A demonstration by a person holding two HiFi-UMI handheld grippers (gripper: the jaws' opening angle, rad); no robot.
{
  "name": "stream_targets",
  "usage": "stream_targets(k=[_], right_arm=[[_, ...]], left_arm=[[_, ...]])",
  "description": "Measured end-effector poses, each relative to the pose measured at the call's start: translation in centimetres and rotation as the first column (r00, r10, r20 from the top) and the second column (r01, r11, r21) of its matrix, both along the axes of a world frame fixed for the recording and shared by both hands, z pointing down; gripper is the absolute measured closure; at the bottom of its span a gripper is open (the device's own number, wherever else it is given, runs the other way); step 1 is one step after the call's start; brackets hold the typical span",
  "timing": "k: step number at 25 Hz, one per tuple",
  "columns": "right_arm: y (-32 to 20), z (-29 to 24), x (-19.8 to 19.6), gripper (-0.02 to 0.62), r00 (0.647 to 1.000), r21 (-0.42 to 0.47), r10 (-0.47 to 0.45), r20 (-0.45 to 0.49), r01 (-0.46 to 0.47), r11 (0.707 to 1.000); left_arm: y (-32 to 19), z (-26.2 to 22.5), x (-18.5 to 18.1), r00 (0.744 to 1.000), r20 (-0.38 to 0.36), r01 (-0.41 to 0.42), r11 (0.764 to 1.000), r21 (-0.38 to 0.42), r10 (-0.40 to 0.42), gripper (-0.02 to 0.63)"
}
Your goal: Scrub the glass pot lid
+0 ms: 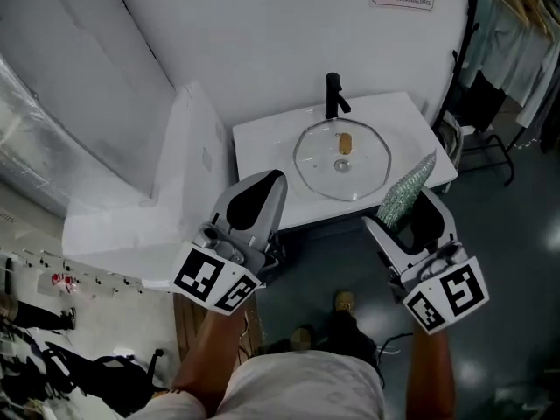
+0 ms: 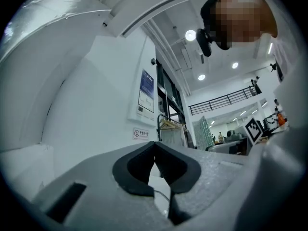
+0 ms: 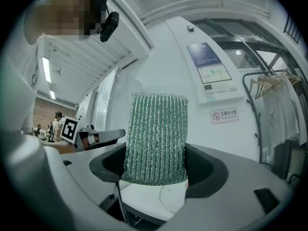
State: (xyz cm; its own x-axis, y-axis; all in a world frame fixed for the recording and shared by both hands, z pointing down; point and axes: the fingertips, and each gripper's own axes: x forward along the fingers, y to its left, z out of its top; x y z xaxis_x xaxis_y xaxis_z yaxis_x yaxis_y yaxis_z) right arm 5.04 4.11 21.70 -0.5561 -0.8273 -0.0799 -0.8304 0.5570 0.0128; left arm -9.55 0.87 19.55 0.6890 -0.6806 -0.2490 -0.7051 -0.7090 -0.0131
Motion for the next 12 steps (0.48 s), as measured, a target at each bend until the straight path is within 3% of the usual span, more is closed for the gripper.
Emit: stream_targets(k=[12], right_arm=[[-11.2,0.1,5.0,0.247,0.987,0.021,-0.157,-0.041,0.158,0.987]], left_arm=[[-9.5,1.0,4.0,0.986,0.010,0.164,0.986,-0.020,-0.164,0.589]])
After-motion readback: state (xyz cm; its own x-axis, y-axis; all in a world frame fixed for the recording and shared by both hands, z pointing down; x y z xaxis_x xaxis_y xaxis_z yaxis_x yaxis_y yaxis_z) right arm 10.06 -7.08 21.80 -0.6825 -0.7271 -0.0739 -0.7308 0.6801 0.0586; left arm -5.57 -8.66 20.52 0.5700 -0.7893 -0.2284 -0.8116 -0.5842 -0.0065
